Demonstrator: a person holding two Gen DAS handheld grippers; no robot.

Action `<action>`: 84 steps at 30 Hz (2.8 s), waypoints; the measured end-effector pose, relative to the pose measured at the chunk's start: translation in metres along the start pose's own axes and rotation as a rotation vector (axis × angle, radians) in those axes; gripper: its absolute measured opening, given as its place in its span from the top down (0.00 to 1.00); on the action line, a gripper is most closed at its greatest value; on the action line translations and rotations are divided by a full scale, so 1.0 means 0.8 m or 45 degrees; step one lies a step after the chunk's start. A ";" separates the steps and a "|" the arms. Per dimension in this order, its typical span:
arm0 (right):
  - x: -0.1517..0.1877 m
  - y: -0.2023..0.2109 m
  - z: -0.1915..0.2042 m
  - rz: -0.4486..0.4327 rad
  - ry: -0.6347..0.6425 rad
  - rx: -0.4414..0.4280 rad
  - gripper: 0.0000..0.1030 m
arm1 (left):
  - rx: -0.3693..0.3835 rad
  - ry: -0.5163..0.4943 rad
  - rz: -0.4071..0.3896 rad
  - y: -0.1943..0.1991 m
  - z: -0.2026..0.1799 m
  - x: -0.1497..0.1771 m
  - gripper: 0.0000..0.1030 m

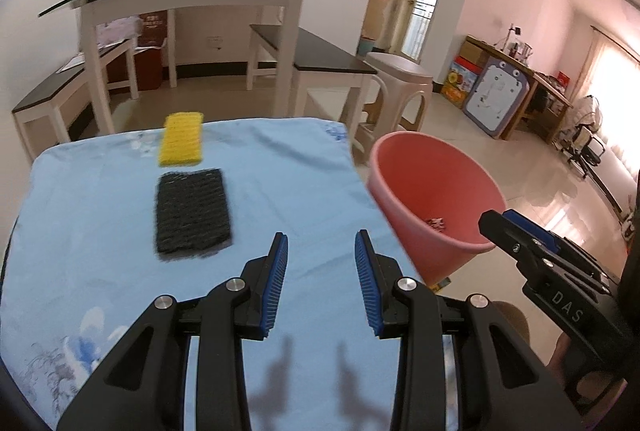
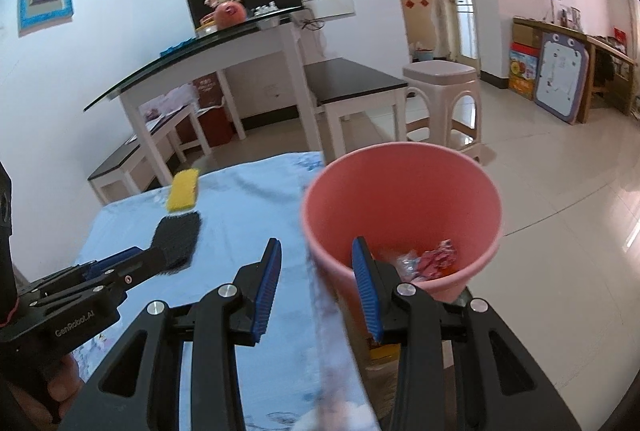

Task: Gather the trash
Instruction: 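Move both open tools back from the bucket to above the table, then grasp the black mesh pad with the right tool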

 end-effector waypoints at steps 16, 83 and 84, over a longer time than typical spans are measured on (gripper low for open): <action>0.022 -0.018 0.100 0.069 0.125 -0.099 0.65 | -0.162 0.141 -0.019 0.050 0.100 0.032 0.66; 0.038 -0.138 0.142 0.362 0.039 -0.310 0.93 | -0.241 0.267 0.009 -0.020 0.209 -0.055 0.66; 0.039 -0.136 0.138 0.358 0.035 -0.308 0.93 | -0.228 0.270 0.014 -0.032 0.207 -0.061 0.66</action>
Point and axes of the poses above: each gripper's, at about its wrist camera, not at the fingertips, and y roughly against the way its jaws point, z to its left, x to its underside, the point moved 3 cm from there along -y, roughly the way its jaws point, and after that the axes turned 7 degrees about x, right-handed, at the moved point
